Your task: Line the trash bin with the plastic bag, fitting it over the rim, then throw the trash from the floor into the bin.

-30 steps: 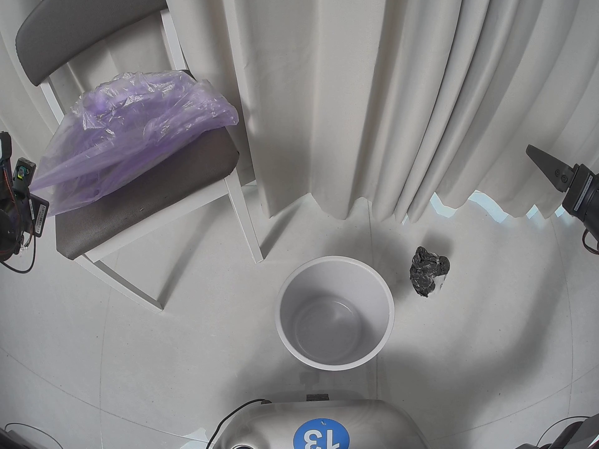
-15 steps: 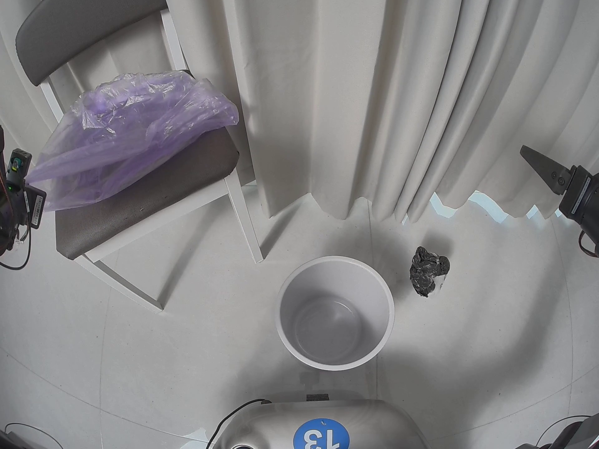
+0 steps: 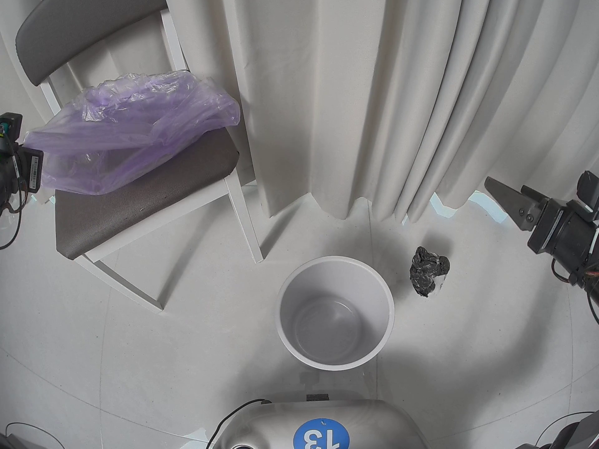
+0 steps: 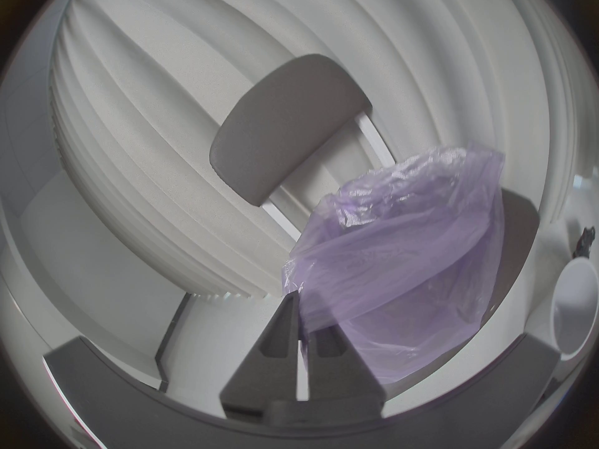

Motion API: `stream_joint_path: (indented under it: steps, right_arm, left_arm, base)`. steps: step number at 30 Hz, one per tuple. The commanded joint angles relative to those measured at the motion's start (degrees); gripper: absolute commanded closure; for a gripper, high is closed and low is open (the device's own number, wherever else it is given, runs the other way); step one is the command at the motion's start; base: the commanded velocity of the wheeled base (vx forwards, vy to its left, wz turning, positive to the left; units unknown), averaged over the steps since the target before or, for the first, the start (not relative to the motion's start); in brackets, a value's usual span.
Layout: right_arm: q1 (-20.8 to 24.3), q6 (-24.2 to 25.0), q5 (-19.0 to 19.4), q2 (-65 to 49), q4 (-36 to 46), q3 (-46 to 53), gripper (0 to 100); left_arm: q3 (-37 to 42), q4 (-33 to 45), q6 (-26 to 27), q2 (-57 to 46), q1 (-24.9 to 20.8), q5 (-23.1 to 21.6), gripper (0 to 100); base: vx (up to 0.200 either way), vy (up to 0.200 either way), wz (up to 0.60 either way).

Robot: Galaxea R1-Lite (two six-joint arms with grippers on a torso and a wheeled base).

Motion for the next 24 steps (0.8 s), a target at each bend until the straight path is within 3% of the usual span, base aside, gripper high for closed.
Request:
stream_joint_path:
  steps: [1, 10, 16, 24]
  right_arm:
    - [1.4, -0.1, 0.1, 1.1, -0.7, 0.7, 0]
    - [5.0, -0.5, 0.2, 1.1, -0.7, 3.2, 0]
    - [8.2, -1.3, 0.0, 1.1, -0.7, 4.3, 0]
    - [10.7, -1.3, -0.2, 1.8, -0.7, 5.4, 0]
  left_arm:
    - [-0.7, 0.0, -2.1, -1.4, -2.3, 0.0, 100]
    - [-2.6, 0.4, -8.4, -2.3, -6.9, -0.8, 100]
    - [-3.3, 1.7, -15.6, -4.1, -10.5, -3.0, 100]
    - [-9.7, 5.3, -17.6, -4.3, -14.0, -3.2, 100]
  base:
    - [0.0, 0.0, 0.0]
    - [0.0, 0.0, 0.0]
    - [0.0, 0.0, 0.0]
    - [0.0, 0.0, 0.0]
